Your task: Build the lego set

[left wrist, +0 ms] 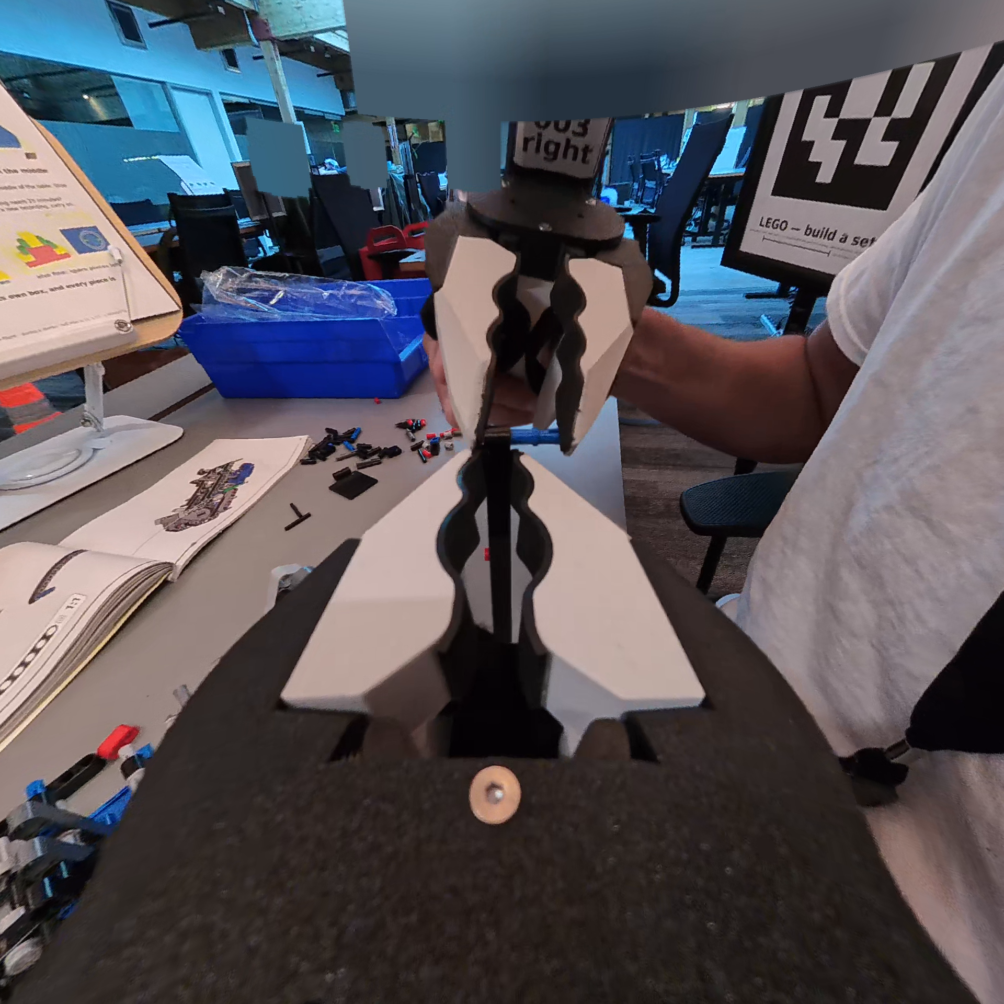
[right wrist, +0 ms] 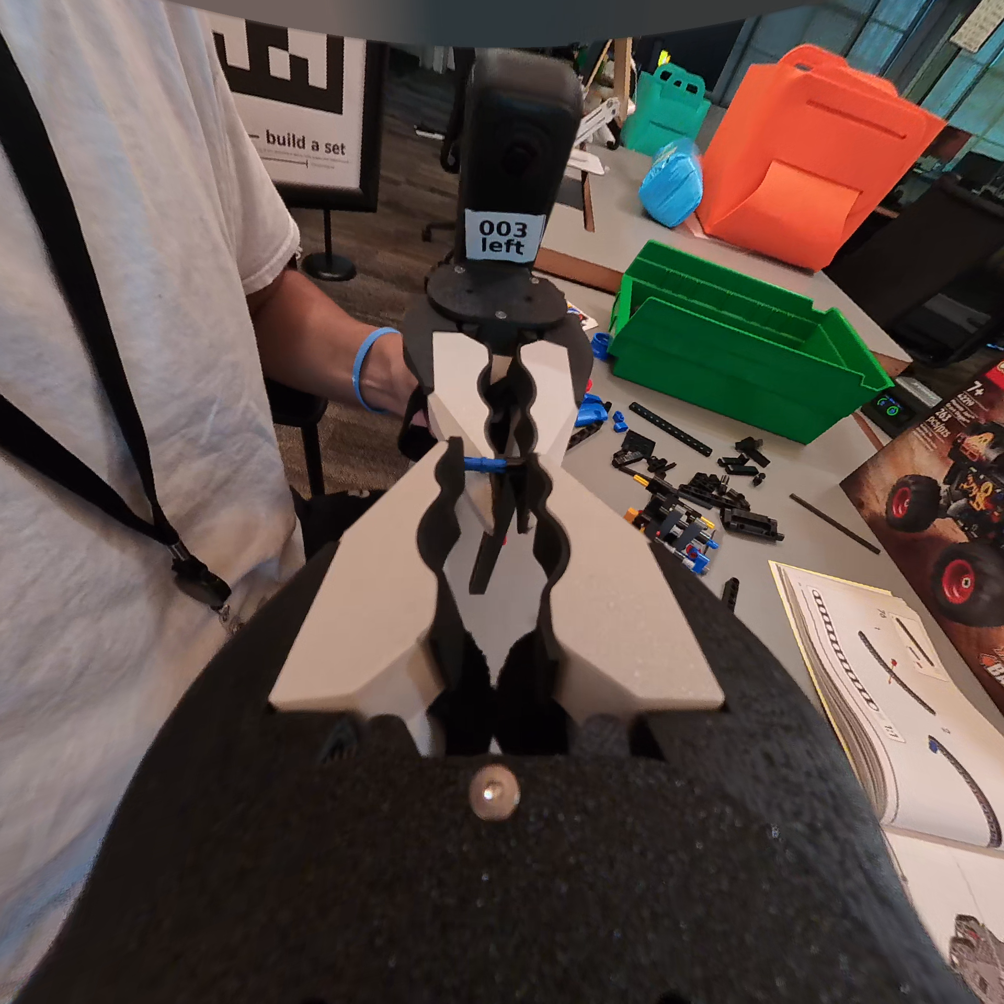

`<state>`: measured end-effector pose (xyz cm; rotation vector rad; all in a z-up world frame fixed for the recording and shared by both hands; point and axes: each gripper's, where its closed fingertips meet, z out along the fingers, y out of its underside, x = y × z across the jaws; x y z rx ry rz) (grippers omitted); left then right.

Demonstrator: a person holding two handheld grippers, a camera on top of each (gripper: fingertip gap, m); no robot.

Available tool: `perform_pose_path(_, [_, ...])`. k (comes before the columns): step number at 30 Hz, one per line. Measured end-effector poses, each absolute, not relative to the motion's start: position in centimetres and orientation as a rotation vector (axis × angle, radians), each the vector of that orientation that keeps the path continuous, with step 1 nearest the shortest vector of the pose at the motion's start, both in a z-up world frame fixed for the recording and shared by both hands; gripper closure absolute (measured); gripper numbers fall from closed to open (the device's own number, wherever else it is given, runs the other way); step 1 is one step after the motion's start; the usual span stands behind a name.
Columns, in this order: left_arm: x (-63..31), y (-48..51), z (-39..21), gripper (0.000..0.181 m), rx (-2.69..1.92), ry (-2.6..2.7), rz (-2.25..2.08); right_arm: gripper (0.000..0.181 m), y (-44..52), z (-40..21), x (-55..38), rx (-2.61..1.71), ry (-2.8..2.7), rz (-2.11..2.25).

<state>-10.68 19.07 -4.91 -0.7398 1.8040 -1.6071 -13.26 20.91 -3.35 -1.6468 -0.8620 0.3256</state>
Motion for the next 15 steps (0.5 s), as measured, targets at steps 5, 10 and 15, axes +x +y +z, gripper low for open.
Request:
perform_pose_path(5, [-10.4, 19.8, -4.1, 0.175, -0.743, 1.728, -1.643, 0.158, 21.6, -2.4, -13.1, -1.614, -0.768, 0.322])
perform_pose_path(10, [-8.8, 25.6, -2.5, 0.175, -1.033, 1.37, -1.816, 0.149, 23.7, -2.6, -10.4, -1.635, -0.513, 0.228])
perform_pose_path(15, [-8.0, 28.3, -2.8, 0.175, -1.219, 1.145, -1.903, 0.146, 27.5, -6.3, -11.3, -1.772, -0.298, 0.068])
